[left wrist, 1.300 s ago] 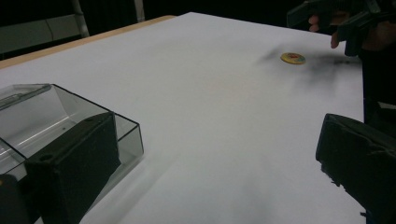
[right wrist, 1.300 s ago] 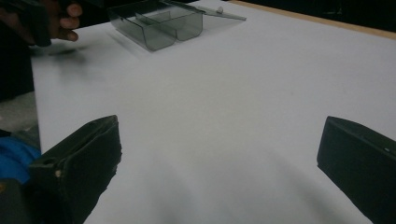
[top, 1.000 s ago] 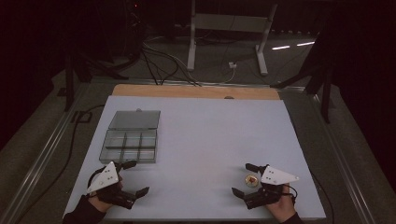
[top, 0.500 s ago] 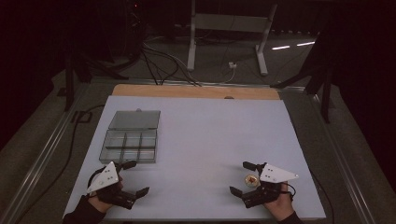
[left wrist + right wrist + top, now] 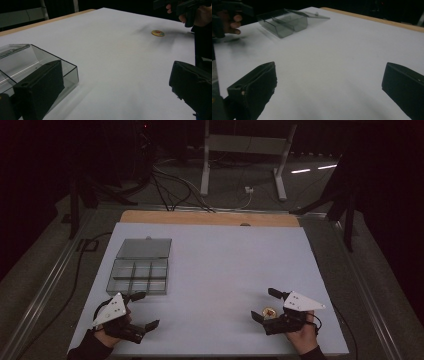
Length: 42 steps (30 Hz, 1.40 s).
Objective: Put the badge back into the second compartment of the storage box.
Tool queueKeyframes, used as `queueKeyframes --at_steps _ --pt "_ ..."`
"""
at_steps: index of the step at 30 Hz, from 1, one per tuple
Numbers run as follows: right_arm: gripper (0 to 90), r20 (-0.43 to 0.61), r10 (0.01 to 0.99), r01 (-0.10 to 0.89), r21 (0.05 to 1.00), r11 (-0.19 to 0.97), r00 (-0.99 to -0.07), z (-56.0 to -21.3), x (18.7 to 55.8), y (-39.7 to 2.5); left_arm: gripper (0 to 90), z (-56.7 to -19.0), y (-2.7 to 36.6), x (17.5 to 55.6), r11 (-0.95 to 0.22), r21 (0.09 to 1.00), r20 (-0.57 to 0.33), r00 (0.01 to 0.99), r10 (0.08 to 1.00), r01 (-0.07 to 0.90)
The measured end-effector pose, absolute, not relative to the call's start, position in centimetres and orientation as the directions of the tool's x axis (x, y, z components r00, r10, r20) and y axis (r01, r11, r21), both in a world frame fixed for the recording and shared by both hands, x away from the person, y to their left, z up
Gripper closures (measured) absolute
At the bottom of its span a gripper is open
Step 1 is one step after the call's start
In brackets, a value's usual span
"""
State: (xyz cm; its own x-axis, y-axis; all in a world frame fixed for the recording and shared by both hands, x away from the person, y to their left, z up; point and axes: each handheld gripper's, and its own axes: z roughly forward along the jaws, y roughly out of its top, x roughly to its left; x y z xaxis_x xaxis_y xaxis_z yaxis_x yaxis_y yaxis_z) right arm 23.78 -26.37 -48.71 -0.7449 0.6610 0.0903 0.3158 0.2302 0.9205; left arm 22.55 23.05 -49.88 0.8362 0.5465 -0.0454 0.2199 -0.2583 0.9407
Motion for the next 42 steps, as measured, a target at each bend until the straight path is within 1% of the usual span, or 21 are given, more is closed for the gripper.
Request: queueKeyframes --at_steps 3,8,15,21,22,27,32,34,35,39,40,42 --pt "0.0 0.096 0.683 0.347 0.907 0.240 -0.724 -49.1 24.1 -26.7 0.4 -49.9 23.0 22.5 -0.260 0.940 -0.044 0.836 0.547 0.219" --pt "0.0 0.084 0.709 0.367 0.894 0.257 -0.700 -49.4 24.4 -27.1 0.4 -49.8 23.1 22.5 -0.256 0.942 -0.046 0.836 0.547 0.219" --pt "0.0 0.095 0.728 0.394 0.884 0.252 -0.679 -49.6 24.6 -27.9 0.4 -49.8 23.2 22.5 -0.253 0.943 -0.045 0.835 0.548 0.217" --pt "0.0 0.061 0.738 0.408 0.862 0.301 -0.672 -49.6 24.6 -28.1 0.4 -49.7 23.3 22.6 -0.240 0.944 -0.060 0.836 0.545 0.224" --pt "0.0 0.047 0.735 0.419 0.846 0.331 -0.676 -49.7 24.7 -28.1 0.4 -49.7 23.3 22.6 -0.240 0.945 -0.060 0.836 0.545 0.224" --pt "0.0 0.072 0.743 0.481 0.803 0.353 -0.666 -50.1 24.9 -27.9 0.4 -49.7 23.3 22.6 -0.242 0.944 -0.060 0.837 0.544 0.225" --pt "0.0 0.056 0.739 0.504 0.765 0.400 -0.672 -50.5 24.9 -27.8 0.4 -49.7 23.3 22.6 -0.240 0.945 -0.061 0.837 0.544 0.225" --pt "0.0 0.053 0.739 0.509 0.758 0.408 -0.671 -50.5 24.9 -27.7 0.5 -49.7 23.3 22.6 -0.238 0.945 -0.061 0.836 0.545 0.225" --pt "0.0 0.073 0.741 0.530 0.746 0.404 -0.667 -50.5 24.9 -27.8 0.4 -49.7 23.3 22.6 -0.238 0.945 -0.062 0.836 0.545 0.226" --pt "0.0 0.067 0.745 0.543 0.728 0.418 -0.664 -50.6 24.9 -27.7 0.4 -49.7 23.3 22.5 -0.238 0.945 -0.061 0.836 0.545 0.224" --pt "2.6 0.066 0.747 0.553 0.716 0.426 -0.661 -50.7 24.9 -27.6 0.4 -49.7 23.3 22.6 -0.237 0.945 -0.062 0.836 0.545 0.224" --pt "4.3 0.062 0.746 0.556 0.708 0.435 -0.663 -50.8 24.9 -27.6 0.4 -49.7 23.3 22.6 -0.236 0.945 -0.062 0.836 0.545 0.224"
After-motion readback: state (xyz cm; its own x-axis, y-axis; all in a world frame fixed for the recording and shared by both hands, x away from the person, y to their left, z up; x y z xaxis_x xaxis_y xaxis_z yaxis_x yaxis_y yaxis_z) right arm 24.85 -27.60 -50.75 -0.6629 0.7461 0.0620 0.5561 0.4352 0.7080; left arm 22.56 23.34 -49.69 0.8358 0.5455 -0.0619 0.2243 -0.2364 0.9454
